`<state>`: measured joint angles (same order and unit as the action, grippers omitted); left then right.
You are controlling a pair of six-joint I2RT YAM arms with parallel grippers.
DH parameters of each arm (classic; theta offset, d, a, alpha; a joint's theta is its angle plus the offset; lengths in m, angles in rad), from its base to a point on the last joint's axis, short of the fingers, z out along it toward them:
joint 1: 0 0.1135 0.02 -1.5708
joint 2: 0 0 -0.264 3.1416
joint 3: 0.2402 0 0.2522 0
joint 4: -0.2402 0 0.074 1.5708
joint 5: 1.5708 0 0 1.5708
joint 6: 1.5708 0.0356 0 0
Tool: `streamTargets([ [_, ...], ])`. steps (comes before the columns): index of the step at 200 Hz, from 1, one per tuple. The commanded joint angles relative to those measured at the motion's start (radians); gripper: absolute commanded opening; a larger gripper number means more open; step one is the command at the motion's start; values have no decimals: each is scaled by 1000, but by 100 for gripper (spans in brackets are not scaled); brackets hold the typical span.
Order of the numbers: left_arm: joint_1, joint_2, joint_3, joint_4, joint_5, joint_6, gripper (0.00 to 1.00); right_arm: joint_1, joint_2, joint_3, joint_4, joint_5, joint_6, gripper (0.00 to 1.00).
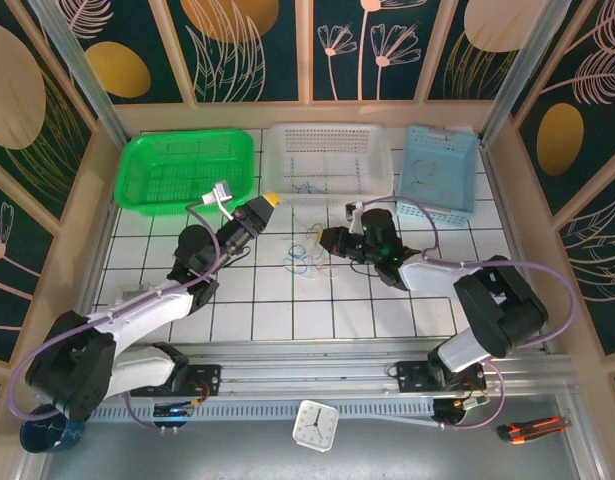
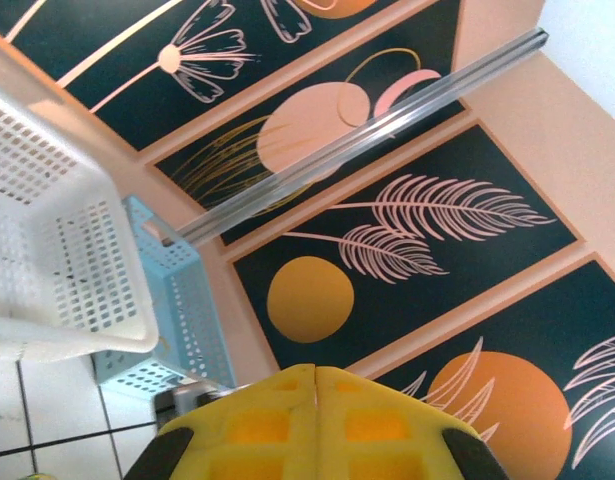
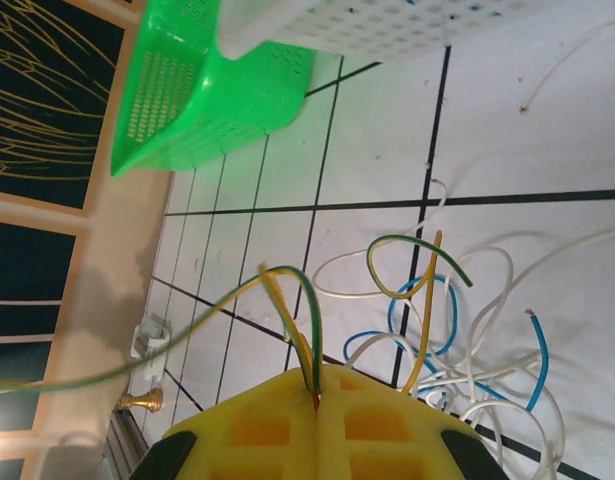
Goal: Untangle the cables
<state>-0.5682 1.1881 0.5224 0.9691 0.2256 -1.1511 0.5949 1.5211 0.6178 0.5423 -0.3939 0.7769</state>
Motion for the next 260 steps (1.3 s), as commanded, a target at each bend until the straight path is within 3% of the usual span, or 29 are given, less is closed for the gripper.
streamTargets([
  [1,6,-24,57,-73,30,46,0,-3,20,-18,100,-17,45,0],
  [20,5,-21,71,-89,39,57,0,0,20,-21,98,-21,45,0],
  [46,6,-6,89,-89,50,55,0,3,10,-29,83,-19,34,17],
  [81,5,5,133,-94,74,47,0,8,5,-32,63,-7,20,29],
  [147,6,-10,213,-173,98,70,0,24,-18,-26,26,4,-8,40],
  [181,5,-16,226,-201,100,93,0,16,-112,-17,-70,40,-39,41],
  [208,5,-21,215,-207,101,119,0,-16,-226,-5,-189,81,-47,47],
  [260,5,-19,173,-175,99,138,0,-41,-354,67,-311,38,-24,66],
])
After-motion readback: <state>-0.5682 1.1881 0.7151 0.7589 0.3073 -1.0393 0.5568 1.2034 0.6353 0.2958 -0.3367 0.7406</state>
